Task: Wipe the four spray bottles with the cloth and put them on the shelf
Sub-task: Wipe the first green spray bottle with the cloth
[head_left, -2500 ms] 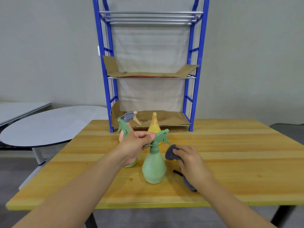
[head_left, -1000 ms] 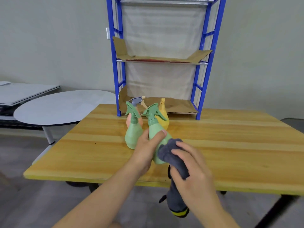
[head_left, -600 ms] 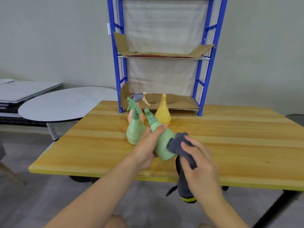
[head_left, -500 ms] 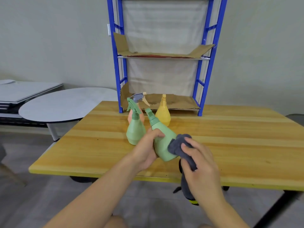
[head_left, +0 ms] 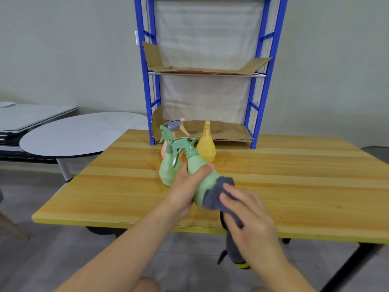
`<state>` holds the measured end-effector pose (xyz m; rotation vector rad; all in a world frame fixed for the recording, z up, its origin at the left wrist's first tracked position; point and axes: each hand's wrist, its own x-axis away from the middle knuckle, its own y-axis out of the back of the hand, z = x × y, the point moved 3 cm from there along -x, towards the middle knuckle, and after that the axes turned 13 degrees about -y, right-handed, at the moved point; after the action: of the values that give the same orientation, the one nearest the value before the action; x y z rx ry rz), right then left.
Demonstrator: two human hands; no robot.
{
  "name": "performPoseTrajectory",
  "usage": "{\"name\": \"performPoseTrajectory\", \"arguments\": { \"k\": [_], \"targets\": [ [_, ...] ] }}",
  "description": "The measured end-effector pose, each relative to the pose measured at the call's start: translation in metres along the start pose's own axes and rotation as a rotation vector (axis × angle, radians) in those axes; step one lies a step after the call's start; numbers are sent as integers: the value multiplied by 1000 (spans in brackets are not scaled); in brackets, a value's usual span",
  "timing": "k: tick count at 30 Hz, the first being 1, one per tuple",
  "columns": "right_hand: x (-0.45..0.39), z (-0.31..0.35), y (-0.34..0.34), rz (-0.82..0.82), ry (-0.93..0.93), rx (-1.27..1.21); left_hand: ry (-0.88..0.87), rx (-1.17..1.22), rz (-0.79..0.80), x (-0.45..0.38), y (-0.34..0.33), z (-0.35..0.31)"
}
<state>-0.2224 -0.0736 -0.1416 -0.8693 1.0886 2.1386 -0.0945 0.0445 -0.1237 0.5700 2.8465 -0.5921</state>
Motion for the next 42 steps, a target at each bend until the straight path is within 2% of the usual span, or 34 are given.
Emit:
{"name": "performPoseTrajectory", "arguments": {
  "k": [2,3,6,7,10,11,14,17,21,22,25,26,29,30,33,34,37,40,42],
  "targets": [
    [-5,-9,5,-67,-174,-32,10,-22,-8,1,-1,-1],
    [-4,-6,5,-71,-164,-29,11,-30,-9,1,-1,-2],
    [5,9,-4,7,92,33,2,-50,-1,1,-1,-7],
    [4,6,-5,16,92,38,-2,-65,4,1,-1,-8],
    [-8,-10,3,-62,-192,-28,16,-83,25,2,-2,-8],
    [-9,-11,4,-72,-212,-35,33,-51,27,3,-2,-9],
    [-5,-9,1,-32,-117,-21,72,8,53,4,3,-11],
    [-3,-13,5,-58,-220,-55,55,-84,125,1,4,-11],
    [6,12,0,15,31,9,13,-151,103,-2,3,-5],
    [5,9,-1,10,31,20,6,-160,91,-3,3,-4],
    [-5,-9,3,-67,-209,-28,-11,-172,33,-4,1,-2],
    [-5,-9,3,-64,-205,-25,-9,-165,21,-4,1,-1],
    [1,3,-4,22,48,42,-34,-147,18,-2,0,-1],
    [-1,-1,-4,29,51,50,-35,-145,16,-2,1,0],
    [-14,-16,4,-44,-174,-2,35,-57,48,0,-1,5],
    [-15,-16,5,-54,-179,-4,56,-13,60,0,-2,6],
    [-14,-14,4,-44,-77,41,67,-6,109,-3,1,2],
    [-15,-15,11,-79,-133,43,26,-86,139,-4,0,-1],
    [-9,-1,8,-38,10,77,-19,-104,129,-2,-3,-1]
  ]
}}
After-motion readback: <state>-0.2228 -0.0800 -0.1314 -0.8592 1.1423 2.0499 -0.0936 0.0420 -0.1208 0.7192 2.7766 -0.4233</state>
